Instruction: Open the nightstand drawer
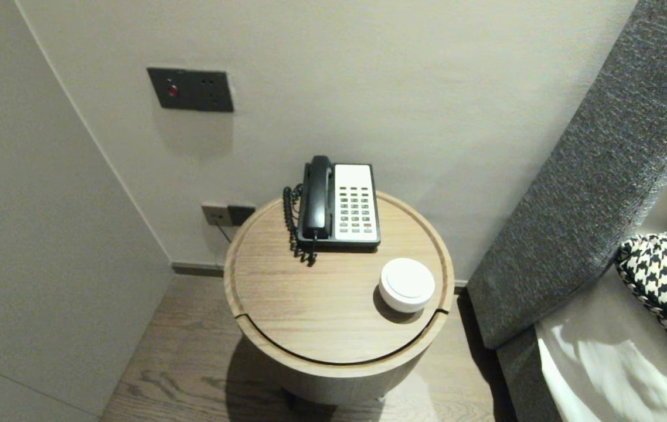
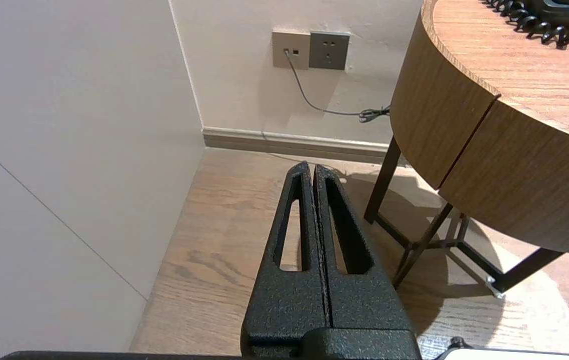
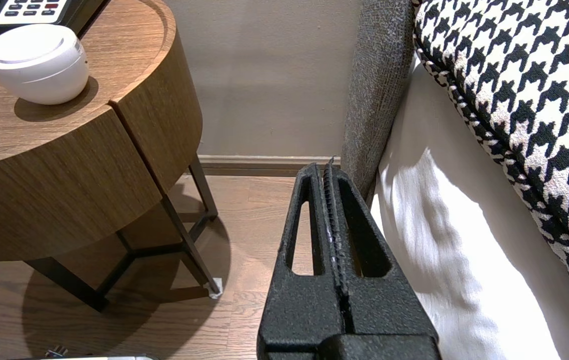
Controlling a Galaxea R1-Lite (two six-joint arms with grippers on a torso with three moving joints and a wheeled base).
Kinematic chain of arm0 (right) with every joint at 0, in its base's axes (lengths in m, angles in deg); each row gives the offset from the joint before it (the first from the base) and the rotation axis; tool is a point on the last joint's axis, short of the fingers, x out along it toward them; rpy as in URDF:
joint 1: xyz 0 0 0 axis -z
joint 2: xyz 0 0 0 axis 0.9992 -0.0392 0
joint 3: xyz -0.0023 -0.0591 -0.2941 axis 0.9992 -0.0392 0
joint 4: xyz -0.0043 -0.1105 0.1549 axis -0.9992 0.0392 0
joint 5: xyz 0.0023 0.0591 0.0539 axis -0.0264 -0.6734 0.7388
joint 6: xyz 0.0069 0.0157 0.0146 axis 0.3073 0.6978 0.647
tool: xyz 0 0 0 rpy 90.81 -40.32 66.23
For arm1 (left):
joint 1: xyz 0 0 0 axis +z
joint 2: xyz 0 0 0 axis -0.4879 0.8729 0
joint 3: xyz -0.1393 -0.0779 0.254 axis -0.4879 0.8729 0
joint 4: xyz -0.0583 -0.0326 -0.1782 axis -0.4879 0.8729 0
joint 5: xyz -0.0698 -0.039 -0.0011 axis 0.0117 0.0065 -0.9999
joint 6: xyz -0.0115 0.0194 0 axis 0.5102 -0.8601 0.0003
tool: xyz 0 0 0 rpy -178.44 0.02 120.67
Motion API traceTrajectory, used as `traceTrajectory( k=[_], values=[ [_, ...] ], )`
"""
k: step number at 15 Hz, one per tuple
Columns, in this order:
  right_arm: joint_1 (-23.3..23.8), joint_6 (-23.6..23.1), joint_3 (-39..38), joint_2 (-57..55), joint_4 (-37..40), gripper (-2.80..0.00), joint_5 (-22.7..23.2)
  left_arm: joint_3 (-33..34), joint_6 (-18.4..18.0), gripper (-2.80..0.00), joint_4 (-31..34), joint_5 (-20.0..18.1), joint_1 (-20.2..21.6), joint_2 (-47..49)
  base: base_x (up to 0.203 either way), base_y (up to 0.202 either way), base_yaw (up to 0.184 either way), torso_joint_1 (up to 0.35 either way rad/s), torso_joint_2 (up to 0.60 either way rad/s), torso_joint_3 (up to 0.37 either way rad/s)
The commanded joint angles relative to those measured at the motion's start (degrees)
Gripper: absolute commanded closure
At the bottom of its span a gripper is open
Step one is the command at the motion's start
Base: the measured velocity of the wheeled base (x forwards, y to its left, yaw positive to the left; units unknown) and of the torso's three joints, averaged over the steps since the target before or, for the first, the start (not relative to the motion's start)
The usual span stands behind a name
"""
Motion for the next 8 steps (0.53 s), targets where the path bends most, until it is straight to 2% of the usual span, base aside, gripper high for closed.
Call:
traceTrajectory(
  k=[1, 8],
  values=[
    [-0.1, 0.0, -2.3, 0.0, 0.0, 0.0, 0.0, 0.0, 0.0, 0.0, 0.0, 0.0, 0.0, -0.1, 0.0, 0.0, 0.0, 0.0, 0.0, 0.0],
    [-0.1, -0.1, -2.3, 0.0, 0.0, 0.0, 0.1, 0.0, 0.0, 0.0, 0.0, 0.0, 0.0, -0.1, 0.0, 0.0, 0.0, 0.0, 0.0, 0.0]
  ],
)
